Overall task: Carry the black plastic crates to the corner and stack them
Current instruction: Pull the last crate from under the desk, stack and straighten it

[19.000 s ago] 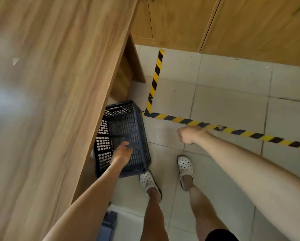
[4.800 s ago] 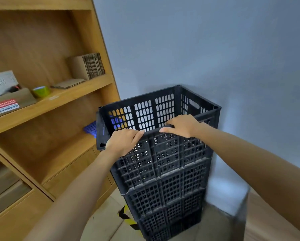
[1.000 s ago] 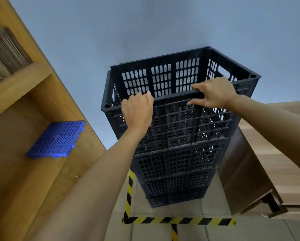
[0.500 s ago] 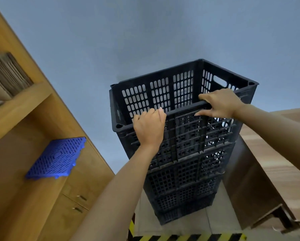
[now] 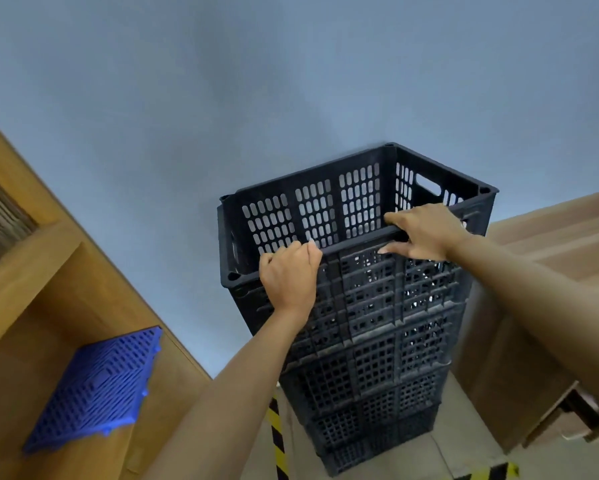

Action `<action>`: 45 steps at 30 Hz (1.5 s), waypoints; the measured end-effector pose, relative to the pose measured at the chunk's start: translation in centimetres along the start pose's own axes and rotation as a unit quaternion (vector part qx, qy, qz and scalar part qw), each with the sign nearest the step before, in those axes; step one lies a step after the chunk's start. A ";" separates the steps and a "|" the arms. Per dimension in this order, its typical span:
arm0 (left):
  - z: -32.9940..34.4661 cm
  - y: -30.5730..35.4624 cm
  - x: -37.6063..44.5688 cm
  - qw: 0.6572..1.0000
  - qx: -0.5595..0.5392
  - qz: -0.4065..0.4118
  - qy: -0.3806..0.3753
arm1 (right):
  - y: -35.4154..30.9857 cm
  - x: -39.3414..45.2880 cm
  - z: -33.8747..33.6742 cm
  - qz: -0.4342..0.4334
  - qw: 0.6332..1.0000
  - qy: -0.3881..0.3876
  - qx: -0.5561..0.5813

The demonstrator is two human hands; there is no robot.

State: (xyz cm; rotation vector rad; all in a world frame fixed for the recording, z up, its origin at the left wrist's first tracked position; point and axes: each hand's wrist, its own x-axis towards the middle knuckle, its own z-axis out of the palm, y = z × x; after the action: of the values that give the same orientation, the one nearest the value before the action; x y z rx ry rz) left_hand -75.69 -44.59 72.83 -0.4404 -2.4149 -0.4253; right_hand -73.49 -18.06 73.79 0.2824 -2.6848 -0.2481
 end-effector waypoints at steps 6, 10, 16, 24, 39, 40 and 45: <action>0.9 -5.3 2.5 1.000 -0.008 0.021 0.021 | -4.3 2.0 0.3 0.031 0.999 0.013 -0.009; 1.9 -8.4 3.8 0.998 -0.008 0.037 0.050 | -6.5 3.4 0.7 0.040 0.998 0.048 0.000; 1.7 -8.2 3.4 0.996 -0.010 0.053 0.069 | -6.3 3.4 0.8 0.018 0.998 0.062 -0.009; 2.1 -6.8 3.7 1.000 -0.001 0.025 0.010 | -3.8 4.3 1.4 -0.008 0.998 0.060 -0.026; 2.2 -2.2 4.0 0.994 0.096 -0.011 -0.041 | 0.4 4.9 2.2 -0.061 0.996 0.054 0.040; 1.9 -2.1 3.9 0.992 0.113 -0.009 -0.054 | 0.4 4.8 2.1 -0.060 0.996 0.046 0.043; 1.3 -1.7 2.6 0.987 0.132 -0.029 -0.089 | -0.3 3.3 1.5 -0.042 0.997 0.027 0.057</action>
State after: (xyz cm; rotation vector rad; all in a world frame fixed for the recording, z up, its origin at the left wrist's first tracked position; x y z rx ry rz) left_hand -79.04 -45.09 73.25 -0.3018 -2.6149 -0.0888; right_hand -77.00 -18.96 73.69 0.4300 -2.6419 -0.1116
